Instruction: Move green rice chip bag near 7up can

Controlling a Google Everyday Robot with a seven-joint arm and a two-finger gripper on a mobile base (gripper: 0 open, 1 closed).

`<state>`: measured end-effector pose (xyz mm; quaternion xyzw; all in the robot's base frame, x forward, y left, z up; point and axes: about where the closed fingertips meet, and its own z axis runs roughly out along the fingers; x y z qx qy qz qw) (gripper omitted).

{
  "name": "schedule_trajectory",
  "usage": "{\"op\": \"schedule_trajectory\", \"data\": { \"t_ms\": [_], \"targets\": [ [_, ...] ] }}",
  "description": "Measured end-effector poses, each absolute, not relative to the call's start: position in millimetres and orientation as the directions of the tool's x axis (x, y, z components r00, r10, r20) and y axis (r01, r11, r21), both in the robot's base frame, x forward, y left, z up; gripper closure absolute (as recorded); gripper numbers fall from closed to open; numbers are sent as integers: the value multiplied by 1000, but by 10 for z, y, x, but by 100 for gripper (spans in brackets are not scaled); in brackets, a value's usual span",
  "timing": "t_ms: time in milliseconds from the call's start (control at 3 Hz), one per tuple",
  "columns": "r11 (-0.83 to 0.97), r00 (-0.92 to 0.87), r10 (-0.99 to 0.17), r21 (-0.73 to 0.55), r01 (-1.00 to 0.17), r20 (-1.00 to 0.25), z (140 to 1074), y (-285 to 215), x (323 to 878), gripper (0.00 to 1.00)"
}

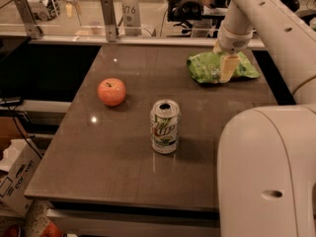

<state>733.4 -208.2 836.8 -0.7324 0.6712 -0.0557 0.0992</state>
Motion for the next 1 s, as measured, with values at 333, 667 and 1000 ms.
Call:
{"op": "schedule_trajectory", "data": {
  "t_ms": [333, 667, 1000],
  "targets": [
    [-80, 94, -994, -224, -971, -52, 8480, -2064, 7264, 85],
    [-78, 96, -993, -231, -970, -69, 8706, -1990, 7102, 100],
    [-87, 110, -990, -242, -966, -84, 8930, -1879, 6890, 100]
  ]
}}
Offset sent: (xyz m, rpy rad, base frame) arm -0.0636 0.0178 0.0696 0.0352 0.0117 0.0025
